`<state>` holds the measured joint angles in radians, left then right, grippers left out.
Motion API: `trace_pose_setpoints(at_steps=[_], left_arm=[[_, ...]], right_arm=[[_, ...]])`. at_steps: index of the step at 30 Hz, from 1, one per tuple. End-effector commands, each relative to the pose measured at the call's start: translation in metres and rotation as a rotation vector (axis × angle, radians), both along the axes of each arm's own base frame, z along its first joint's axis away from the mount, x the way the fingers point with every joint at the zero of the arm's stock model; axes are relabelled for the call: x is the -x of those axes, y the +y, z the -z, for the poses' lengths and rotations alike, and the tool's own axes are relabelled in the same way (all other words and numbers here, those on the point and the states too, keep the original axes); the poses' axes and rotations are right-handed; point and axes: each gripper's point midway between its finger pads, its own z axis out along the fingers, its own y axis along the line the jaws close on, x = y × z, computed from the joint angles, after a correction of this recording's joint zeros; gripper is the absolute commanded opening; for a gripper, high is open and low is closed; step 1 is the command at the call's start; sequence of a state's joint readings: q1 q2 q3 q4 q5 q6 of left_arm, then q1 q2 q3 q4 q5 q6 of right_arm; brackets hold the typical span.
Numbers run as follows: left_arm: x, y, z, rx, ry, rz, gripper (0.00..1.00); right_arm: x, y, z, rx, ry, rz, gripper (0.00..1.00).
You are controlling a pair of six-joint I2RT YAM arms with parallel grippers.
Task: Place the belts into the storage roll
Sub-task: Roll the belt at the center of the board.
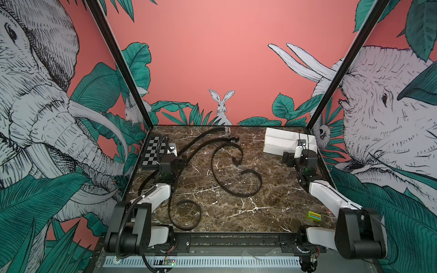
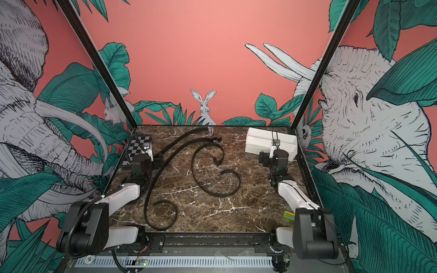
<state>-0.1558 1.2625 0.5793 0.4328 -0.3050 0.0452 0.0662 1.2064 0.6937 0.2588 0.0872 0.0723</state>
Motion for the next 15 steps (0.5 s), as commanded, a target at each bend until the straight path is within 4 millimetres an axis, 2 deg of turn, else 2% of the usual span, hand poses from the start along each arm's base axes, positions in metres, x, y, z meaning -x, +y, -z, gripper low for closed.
trace_pose_setpoints(at_steps=[1, 4, 8, 12, 15], left_arm=[[0.020, -0.011, 0.018, 0.020, 0.190, -0.025, 0.99], [0.029, -0.043, 0.022, 0.101, 0.282, 0.038, 0.99], [0.039, -0.099, 0.033, 0.200, 0.388, 0.165, 0.99], [0.042, -0.152, 0.055, 0.279, 0.527, 0.286, 0.99], [0.039, -0.179, 0.063, 0.269, 0.583, 0.351, 0.99]], right_arm=[[0.035, 0.026, 0.033, -0.040, 0.246, -0.032, 0.98], [0.060, 0.055, 0.049, -0.080, 0.367, -0.096, 0.98], [0.090, 0.083, 0.076, -0.141, 0.504, -0.160, 0.98], [0.110, 0.099, 0.102, -0.157, 0.595, -0.179, 0.96], [0.114, 0.106, 0.115, -0.155, 0.641, -0.181, 0.92]])
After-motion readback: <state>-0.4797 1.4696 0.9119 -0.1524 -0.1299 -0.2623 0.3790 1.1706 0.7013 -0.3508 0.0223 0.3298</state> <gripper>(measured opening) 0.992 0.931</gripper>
